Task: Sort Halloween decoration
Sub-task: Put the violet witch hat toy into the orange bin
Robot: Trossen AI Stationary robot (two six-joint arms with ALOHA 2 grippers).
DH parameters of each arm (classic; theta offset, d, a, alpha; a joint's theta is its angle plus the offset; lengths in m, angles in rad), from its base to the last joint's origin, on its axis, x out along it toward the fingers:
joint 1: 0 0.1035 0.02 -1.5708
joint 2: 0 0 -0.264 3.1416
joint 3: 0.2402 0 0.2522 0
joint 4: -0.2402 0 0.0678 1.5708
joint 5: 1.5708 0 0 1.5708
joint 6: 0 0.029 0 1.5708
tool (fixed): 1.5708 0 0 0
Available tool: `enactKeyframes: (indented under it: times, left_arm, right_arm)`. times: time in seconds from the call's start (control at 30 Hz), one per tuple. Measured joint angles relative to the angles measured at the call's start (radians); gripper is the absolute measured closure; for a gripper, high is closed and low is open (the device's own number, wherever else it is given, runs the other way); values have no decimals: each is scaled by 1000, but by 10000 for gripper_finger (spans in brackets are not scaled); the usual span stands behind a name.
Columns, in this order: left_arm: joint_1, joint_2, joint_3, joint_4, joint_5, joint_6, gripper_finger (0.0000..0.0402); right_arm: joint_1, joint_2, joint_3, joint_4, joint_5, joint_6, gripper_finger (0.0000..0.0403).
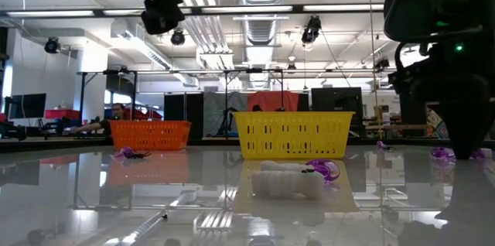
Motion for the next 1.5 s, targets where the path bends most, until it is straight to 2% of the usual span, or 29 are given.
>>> enactKeyframes:
  times: [0.13, 0.43, 0.77, 1.03, 1.33, 1.5]
  left_arm:
    - [-12, 0, 0, 4, -25, -20, 277]
    - [-20, 0, 0, 13, -50, -43, 277]
    - [-20, 0, 0, 13, -66, -38, 277]
    - [-19, 0, 0, 7, -92, 5, 277]
    - [-15, 0, 0, -98, -316, 34, 277]
    - [-12, 0, 0, -134, -485, 34, 277]
  right_arm:
    - [-3, -2, -6, 8, -4, 15, 285]
    - [-10, -3, -8, 10, -11, 17, 370]
    - [-11, -23, 28, -33, -23, 42, 370]
    - [-11, -140, 65, -30, 14, 65, 370]
    - [-18, -224, 136, -19, 165, 65, 370]
    - [-69, -210, 204, 58, 237, -44, 370]
